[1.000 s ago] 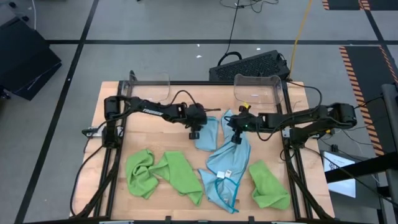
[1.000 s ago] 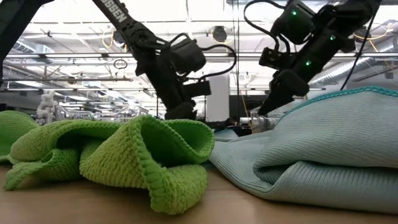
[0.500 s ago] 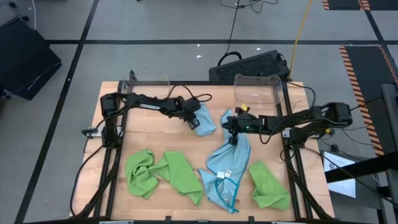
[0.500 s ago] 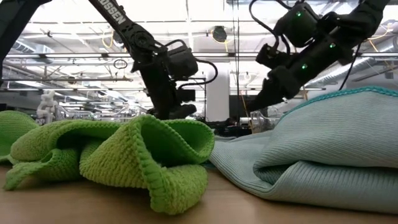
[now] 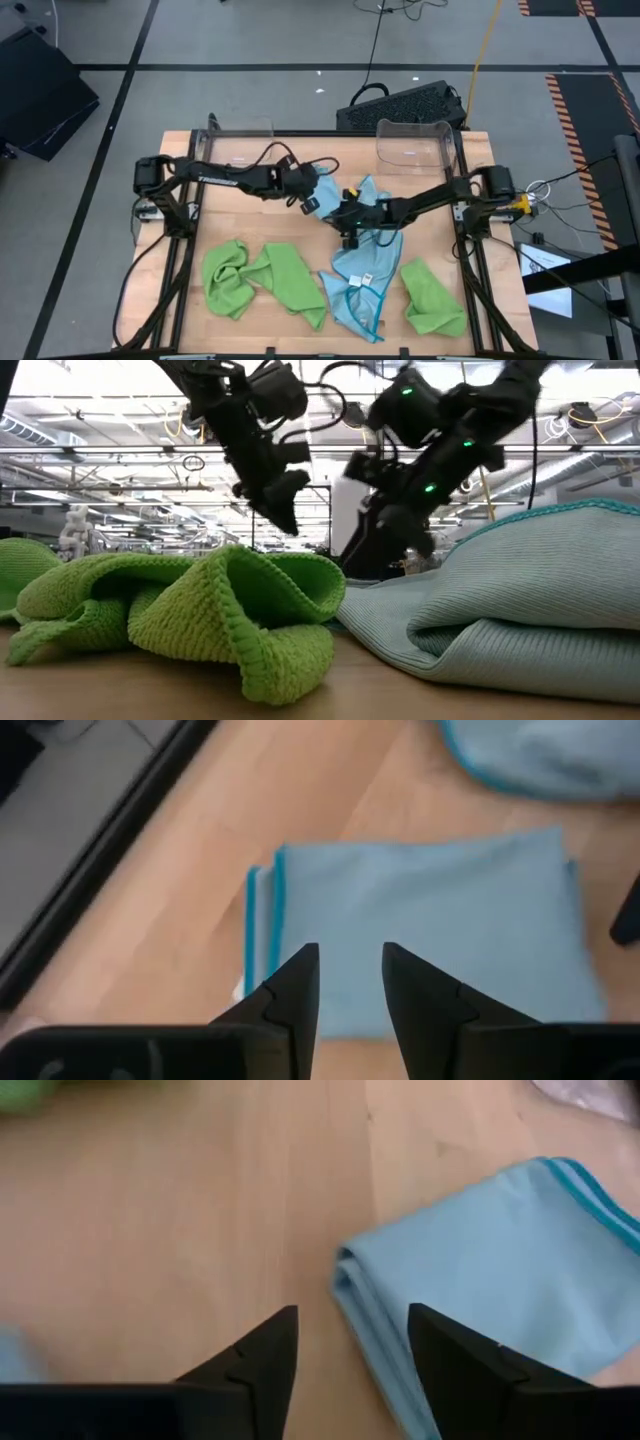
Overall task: Fold microfiber towels
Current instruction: Put the folded blue microfiber cloth into the right transparent bin
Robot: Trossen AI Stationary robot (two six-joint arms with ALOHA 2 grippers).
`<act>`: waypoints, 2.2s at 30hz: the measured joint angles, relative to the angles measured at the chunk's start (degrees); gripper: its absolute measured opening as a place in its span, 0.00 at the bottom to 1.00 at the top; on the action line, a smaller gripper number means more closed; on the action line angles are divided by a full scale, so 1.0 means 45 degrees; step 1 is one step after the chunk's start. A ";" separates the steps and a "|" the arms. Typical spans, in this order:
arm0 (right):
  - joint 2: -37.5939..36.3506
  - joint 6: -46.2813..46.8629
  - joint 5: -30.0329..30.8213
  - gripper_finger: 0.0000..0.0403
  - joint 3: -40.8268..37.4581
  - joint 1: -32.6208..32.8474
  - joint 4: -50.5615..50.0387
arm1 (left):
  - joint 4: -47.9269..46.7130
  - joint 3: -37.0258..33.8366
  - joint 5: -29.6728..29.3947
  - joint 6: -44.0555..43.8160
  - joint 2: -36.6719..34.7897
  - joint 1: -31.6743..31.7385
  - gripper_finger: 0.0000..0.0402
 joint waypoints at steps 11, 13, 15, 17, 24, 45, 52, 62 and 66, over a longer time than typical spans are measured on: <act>0.1436 -0.0922 0.1005 0.49 0.1326 0.0001 -0.1202 | 0.1503 -0.2266 -0.0706 -0.1104 -0.0390 -0.0450 0.28; 0.1446 -0.1037 0.1548 0.49 0.1281 -0.0026 -0.1231 | 0.1621 -0.2351 -0.0771 -0.1110 -0.0624 -0.0615 0.28; 0.1446 -0.1241 0.1603 0.49 0.1278 -0.0129 -0.1248 | 0.1638 -0.2415 -0.0860 -0.1038 -0.0835 -0.0813 0.28; 0.1446 -0.1433 0.1352 0.49 0.1278 -0.0221 -0.1210 | 0.2170 -0.2396 -0.0864 -0.0745 -0.0938 -0.1111 0.28; 0.1654 -0.1422 0.0115 0.40 0.1288 -0.0577 -0.1210 | 0.3715 -0.2391 -0.0535 0.0638 -0.0842 -0.2146 0.28; 0.1185 -0.0915 -0.0975 0.32 0.1186 -0.0414 -0.1035 | 0.4512 -0.3094 -0.1227 0.3926 0.0222 -0.3397 0.67; 0.0034 -0.0896 -0.0845 0.44 0.1195 -0.0391 -0.2375 | 0.5618 -0.3095 -0.1810 0.6057 0.1207 -0.3182 0.61; -0.0251 -0.0520 -0.0751 0.49 0.0978 -0.0284 -0.2841 | 0.6108 -0.3095 -0.0751 0.7825 0.1815 -0.2700 0.52; -0.0264 -0.0241 -0.0744 0.49 0.0656 -0.0281 -0.2799 | 0.6081 -0.3095 -0.0408 0.8668 0.1757 -0.2872 0.52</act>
